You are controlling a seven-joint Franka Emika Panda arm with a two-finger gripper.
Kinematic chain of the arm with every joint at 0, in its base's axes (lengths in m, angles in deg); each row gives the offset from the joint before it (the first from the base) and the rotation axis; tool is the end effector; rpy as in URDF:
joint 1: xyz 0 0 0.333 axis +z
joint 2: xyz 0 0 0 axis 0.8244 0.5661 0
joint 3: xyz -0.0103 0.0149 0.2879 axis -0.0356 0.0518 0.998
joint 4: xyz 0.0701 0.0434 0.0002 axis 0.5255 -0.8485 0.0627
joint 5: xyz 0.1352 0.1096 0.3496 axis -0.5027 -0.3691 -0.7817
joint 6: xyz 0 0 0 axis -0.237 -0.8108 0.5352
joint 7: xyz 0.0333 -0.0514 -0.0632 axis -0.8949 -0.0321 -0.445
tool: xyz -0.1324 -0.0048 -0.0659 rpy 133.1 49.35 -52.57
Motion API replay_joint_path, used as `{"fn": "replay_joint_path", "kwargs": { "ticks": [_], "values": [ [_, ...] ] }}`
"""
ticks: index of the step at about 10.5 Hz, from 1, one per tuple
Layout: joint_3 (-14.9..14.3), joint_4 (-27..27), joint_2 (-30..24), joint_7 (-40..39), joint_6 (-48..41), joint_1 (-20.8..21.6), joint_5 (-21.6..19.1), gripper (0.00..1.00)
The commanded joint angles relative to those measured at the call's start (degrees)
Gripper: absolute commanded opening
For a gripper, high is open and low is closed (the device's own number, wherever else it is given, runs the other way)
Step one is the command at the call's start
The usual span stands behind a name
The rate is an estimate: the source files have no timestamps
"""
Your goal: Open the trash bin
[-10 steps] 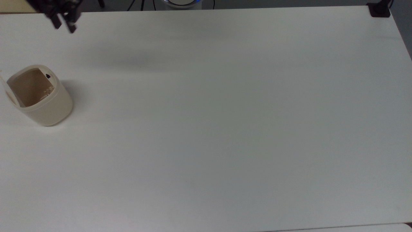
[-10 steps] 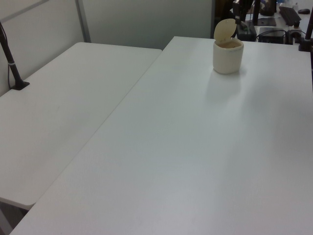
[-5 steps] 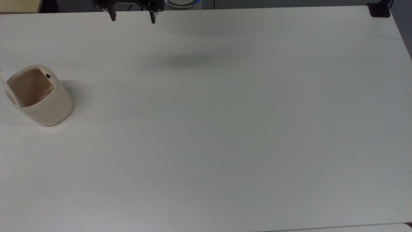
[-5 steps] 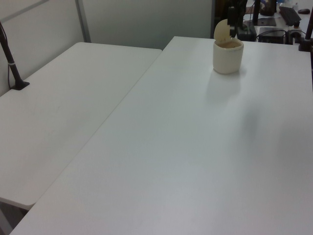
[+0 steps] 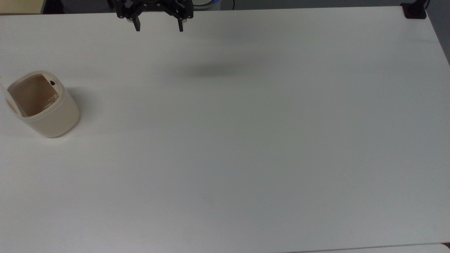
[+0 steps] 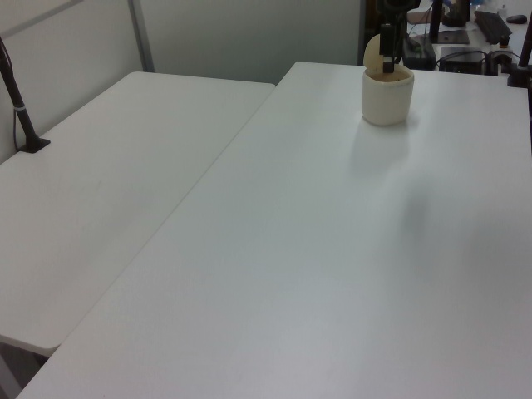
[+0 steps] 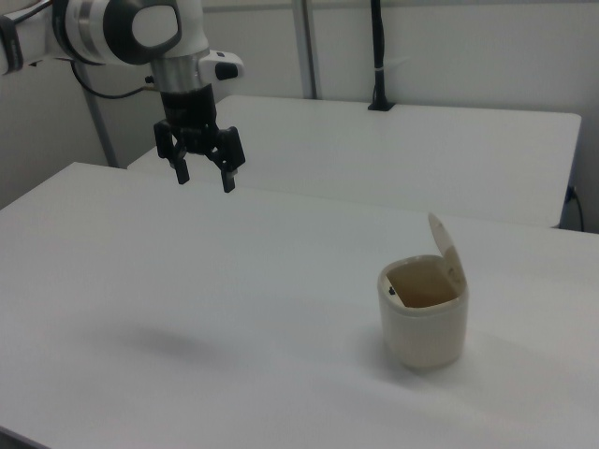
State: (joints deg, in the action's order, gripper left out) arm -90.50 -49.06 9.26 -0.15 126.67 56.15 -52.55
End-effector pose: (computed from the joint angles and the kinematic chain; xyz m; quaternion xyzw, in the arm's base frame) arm 0.5770 -0.0268 0.5205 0.9995 0.0194 -0.0231 0.0081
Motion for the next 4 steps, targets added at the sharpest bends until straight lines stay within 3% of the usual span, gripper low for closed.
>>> {"fn": "replay_joint_path", "kwargs": {
  "ticks": [1,4],
  "values": [
    [-1.55,-0.31,-0.65,-0.94,1.2,-0.1,-1.58,1.0],
    [-1.72,-0.31,-1.44,-0.76,0.59,-0.19,-1.5,1.0]
  ]
}}
